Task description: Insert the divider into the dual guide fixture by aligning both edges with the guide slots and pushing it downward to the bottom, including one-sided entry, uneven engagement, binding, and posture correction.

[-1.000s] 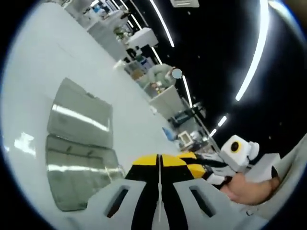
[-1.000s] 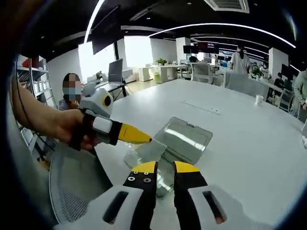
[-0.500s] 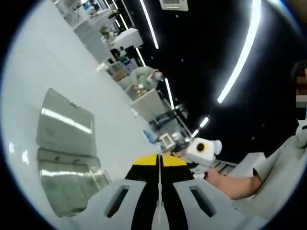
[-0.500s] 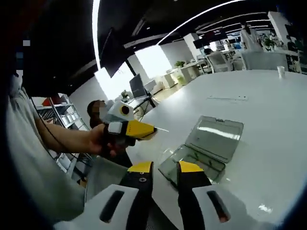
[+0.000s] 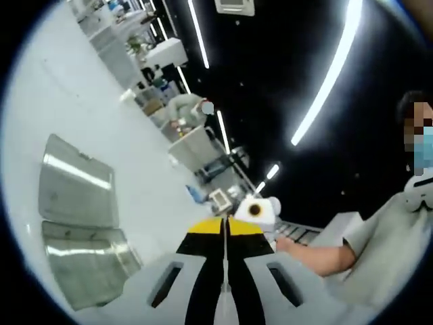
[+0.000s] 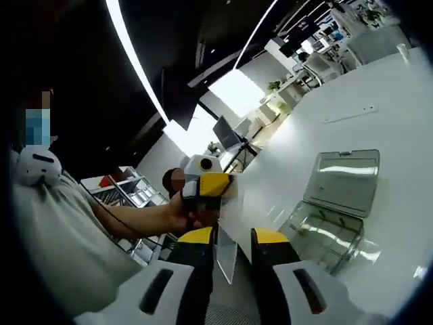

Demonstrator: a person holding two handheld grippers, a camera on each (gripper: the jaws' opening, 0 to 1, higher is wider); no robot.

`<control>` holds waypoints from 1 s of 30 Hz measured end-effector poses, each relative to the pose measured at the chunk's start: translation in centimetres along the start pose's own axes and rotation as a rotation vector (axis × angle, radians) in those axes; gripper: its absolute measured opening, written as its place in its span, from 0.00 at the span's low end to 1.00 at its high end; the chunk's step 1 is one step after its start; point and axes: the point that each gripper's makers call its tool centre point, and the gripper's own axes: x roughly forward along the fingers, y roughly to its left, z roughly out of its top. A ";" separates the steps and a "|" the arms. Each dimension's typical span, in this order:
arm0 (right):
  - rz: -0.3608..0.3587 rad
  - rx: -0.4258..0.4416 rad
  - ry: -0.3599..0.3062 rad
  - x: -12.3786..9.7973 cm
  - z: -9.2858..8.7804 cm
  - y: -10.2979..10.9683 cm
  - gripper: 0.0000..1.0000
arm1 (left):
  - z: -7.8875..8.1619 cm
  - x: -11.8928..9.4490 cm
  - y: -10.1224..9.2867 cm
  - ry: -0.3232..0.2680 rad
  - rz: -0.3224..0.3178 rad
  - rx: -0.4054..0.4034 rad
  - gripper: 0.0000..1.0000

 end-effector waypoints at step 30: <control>0.189 0.134 0.032 1.9 -0.3 2.2 0.02 | 0.4 0.0 -1.5 -0.021 -0.074 -0.017 0.00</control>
